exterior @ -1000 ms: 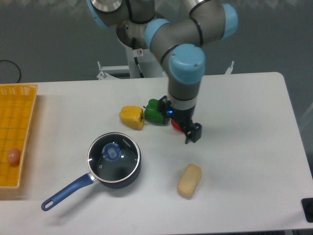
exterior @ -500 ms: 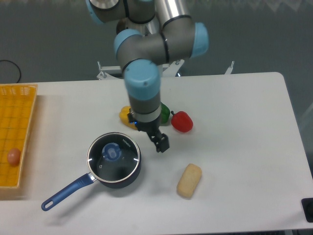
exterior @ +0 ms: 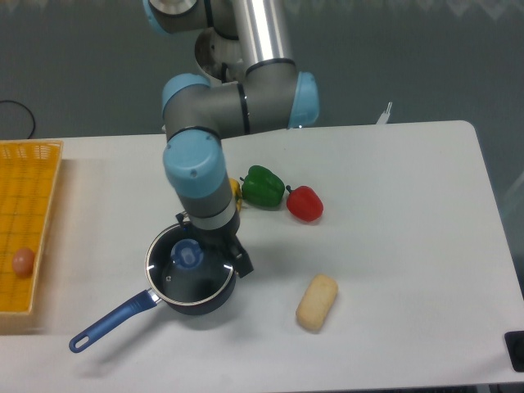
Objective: Open the lid
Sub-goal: 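Move the gripper over the saucepan toward the blue lid knob, then lower the gripper onto the blue knob of the glass lid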
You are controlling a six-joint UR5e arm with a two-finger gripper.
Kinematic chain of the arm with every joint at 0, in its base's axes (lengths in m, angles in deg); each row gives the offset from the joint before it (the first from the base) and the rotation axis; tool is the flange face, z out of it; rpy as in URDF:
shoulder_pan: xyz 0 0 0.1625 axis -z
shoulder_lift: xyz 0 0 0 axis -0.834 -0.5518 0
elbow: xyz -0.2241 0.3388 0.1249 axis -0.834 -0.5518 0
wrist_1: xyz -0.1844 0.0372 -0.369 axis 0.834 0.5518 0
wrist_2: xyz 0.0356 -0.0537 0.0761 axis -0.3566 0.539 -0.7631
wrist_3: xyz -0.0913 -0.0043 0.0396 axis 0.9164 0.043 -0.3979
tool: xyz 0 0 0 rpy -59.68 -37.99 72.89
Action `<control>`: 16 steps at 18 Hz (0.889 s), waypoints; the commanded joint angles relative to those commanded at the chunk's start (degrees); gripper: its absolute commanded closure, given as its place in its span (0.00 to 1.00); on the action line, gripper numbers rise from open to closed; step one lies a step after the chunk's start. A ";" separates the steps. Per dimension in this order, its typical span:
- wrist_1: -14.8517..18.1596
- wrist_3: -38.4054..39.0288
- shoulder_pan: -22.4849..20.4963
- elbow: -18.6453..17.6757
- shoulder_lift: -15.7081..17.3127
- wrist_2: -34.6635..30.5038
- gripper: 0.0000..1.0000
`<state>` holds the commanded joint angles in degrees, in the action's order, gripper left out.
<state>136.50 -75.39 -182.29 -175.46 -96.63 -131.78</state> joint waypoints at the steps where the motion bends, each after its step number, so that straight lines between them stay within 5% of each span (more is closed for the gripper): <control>1: 0.26 0.00 0.79 -0.17 0.00 0.00 0.00; 16: 1.14 0.09 1.76 -1.41 -0.09 0.09 0.00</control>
<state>137.64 -75.30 -180.52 -176.87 -96.72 -131.69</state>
